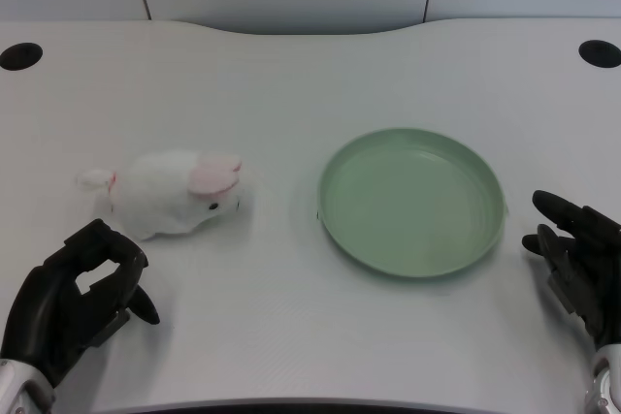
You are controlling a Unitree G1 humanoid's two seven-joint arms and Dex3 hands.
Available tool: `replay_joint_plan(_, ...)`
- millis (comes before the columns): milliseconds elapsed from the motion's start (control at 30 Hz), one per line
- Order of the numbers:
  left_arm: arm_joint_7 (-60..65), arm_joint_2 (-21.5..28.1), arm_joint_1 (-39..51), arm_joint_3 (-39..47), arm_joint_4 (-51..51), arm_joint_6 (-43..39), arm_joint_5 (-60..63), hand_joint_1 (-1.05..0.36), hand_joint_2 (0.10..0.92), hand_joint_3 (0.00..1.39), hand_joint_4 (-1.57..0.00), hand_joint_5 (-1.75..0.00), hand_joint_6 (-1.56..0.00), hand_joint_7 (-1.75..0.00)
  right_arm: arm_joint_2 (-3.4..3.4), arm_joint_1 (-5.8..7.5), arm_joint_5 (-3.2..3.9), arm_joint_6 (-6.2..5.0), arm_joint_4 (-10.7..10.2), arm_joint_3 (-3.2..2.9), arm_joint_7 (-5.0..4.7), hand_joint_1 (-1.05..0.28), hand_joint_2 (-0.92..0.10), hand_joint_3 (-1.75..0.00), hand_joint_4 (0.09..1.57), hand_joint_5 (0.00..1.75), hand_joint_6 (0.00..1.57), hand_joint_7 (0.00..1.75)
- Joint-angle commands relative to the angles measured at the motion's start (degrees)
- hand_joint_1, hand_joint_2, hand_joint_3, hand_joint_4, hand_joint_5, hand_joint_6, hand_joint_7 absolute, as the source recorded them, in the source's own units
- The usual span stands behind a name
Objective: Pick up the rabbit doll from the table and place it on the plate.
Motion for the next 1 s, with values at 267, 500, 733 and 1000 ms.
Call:
replay_joint_plan(267,-0.3,0.5,0.5,0.7,0.4,-0.6,-0.6,-0.6,0.921,0.54,-0.67,-1.75,-0.42,-1.75,-0.83,0.05,0.14,0.0,0.1,0.41,0.46,-0.33,-0.92,-0.29,0.65,0.84,0.95,0.01)
replay_joint_plan(500,1.1,1.9,0.9,-0.8,-0.6,-4.6,3.5,-0.59,0.921,0.54,-0.67,-1.75,-0.45,-1.75,0.0,0.38,1.18,-1.41,-0.1,-0.02,2.79,-0.33,-0.92,-0.29,0.66,0.85,0.95,0.01)
replay_joint_plan(733,3.3,5.6,-1.6,-4.0,-8.1,-10.1,11.9,-0.64,0.921,0.56,-0.71,-1.75,-0.45,-1.7,0.55,1.09,1.28,1.39,-2.2,0.35,3.29,-0.36,-0.92,-0.27,0.59,0.92,0.92,0.0)
replay_joint_plan(1000,5.2,14.6,-12.1,-8.3,-8.6,-16.0,25.1,-0.59,0.921,0.6,-0.53,-1.75,-0.37,-1.59,0.68,1.38,0.98,2.49,-3.3,0.9,2.93,-0.35,-0.92,-0.25,0.6,0.94,0.9,0.0)
